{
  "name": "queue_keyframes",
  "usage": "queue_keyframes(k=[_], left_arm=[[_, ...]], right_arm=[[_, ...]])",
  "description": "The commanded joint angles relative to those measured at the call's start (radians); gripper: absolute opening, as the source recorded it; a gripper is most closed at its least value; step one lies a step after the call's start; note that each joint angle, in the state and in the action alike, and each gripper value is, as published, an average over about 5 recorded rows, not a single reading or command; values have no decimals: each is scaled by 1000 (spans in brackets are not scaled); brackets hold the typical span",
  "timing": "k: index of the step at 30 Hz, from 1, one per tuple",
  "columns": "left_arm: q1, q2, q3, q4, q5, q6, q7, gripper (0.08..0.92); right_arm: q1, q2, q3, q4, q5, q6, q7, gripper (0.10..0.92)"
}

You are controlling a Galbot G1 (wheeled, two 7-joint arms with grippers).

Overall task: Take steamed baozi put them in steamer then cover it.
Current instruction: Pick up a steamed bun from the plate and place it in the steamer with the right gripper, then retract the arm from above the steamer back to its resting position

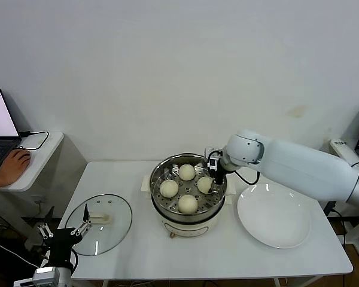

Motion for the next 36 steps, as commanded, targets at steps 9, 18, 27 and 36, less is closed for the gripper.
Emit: queue_keyframes(k=[9, 18, 27, 36], left_arm=[[-22, -6, 12, 14, -1, 1, 0, 823], [-23, -17, 15, 32, 11, -1, 9, 823], [-16, -38, 58, 45, 102, -23, 33, 823], [-29, -29, 81, 128, 471, 29, 75, 823]], right_arm=[[-181, -283, 276, 312, 279, 118, 430, 823], [-1008, -323, 937, 384, 93, 516, 704, 823], [-1586, 120, 1543, 339, -159, 863, 666, 823], [-1849, 412, 1878, 413, -158, 856, 554, 823]])
